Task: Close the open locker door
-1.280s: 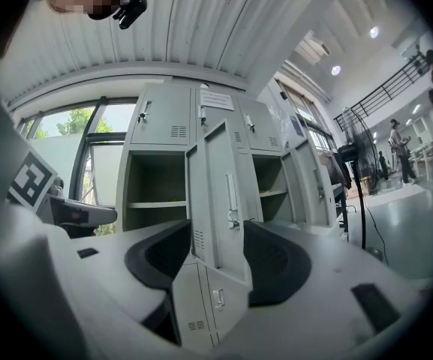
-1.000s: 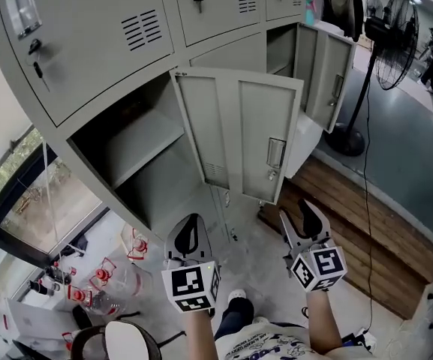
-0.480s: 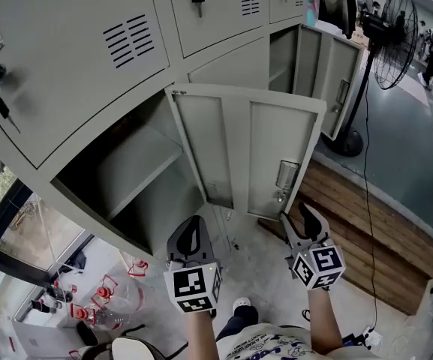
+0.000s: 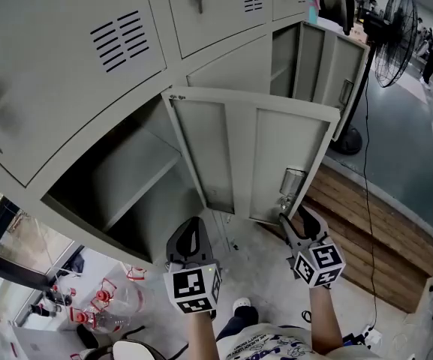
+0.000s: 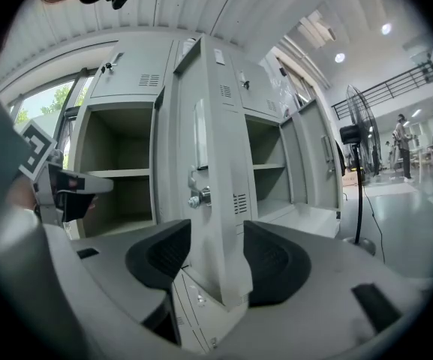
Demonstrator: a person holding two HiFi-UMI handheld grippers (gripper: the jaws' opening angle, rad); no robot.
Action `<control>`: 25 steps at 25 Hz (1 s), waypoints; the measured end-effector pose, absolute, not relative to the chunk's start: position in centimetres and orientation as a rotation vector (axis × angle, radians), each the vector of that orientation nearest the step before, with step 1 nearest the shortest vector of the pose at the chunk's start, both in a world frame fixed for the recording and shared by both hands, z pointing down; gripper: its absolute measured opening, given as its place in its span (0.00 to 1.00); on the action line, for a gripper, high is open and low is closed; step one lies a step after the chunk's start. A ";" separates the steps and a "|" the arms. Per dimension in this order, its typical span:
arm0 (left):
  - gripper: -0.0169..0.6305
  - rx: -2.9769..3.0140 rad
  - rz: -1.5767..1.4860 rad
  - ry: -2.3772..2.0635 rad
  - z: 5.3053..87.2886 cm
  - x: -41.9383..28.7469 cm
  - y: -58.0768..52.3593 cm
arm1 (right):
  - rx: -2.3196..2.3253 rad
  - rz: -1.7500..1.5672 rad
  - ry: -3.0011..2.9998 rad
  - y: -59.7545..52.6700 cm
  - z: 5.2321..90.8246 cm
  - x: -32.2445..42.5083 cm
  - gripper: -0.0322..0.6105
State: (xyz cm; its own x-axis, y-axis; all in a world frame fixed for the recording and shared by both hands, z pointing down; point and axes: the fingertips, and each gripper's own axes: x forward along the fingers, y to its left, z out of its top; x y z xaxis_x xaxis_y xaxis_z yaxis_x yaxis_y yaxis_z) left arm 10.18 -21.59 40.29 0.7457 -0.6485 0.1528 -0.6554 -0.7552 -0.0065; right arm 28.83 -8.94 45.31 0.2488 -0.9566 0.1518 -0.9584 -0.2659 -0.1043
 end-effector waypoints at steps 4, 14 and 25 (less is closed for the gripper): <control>0.04 2.884 0.233 -1.083 40.6 10.2 -21.8 | 2.455 0.297 -1.920 -9.7 45.7 28.9 0.39; 0.04 2.871 0.247 -1.097 41.0 9.8 -21.4 | 2.441 0.292 -1.941 -9.2 45.8 28.6 0.21; 0.04 2.881 0.227 -1.098 40.2 9.4 -18.8 | 2.314 0.265 -2.041 -7.5 45.7 25.1 0.20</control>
State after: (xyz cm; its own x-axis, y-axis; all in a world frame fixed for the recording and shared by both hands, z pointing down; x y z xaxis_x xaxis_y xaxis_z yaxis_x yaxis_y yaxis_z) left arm 9.44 -18.84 40.21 0.7371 -0.6579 0.1546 -0.6653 -0.7466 -0.0054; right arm 25.08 -7.54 45.67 0.1173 -0.9806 0.1571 -0.9882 -0.1309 -0.0794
